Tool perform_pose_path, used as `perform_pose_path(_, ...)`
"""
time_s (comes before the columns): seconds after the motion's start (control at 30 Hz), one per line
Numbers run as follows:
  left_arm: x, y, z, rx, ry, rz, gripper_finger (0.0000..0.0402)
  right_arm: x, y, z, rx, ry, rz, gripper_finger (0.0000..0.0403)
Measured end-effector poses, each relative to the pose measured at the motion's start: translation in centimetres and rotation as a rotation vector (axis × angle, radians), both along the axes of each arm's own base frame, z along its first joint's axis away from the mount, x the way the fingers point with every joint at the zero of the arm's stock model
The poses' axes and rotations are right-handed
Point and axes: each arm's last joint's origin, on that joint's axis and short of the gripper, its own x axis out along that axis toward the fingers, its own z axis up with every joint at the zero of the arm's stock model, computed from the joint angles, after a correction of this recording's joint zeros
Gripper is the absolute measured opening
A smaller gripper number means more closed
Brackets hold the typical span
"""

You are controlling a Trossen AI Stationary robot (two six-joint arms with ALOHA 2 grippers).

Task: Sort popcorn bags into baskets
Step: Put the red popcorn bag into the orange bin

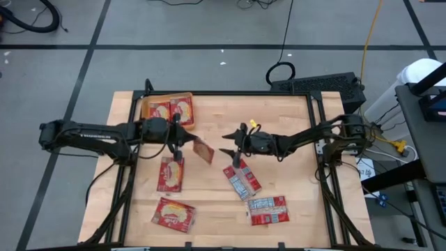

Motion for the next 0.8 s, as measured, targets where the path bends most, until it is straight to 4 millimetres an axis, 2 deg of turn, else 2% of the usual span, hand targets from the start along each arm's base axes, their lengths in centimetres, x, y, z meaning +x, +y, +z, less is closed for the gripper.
perform_pose_path(0.2, -0.1, 0.9, -0.1, -0.035, -0.002, 0.063, 0.0002, 0.7, 0.6, -1.3, 0.043, 0.026, 0.081, 0.0256)
perform_pose_path(0.43, -0.2, 1.4, -0.1, -0.067, -0.007, 0.102, 0.0002, 1.5, 1.1, -2.0, 0.023, -0.005, -0.060, 0.0256)
perform_pose_path(0.53, -0.2, 1.8, -0.1, -0.091, -0.012, 0.130, 0.0001, 3.3, 1.2, -2.4, -0.048, 0.006, -0.101, 0.0256)
perform_pose_path(0.7, -0.4, 2.6, -0.1, -0.126, -0.021, 0.187, 0.0002, 7.2, 1.2, -3.8, -0.058, 0.008, -0.136, 0.0256)
perform_pose_path(0.8, -0.5, 2.8, -0.1, -0.137, -0.023, 0.201, 0.0002, 9.0, 1.2, -3.8, -0.079, -0.019, -0.185, 0.0249)
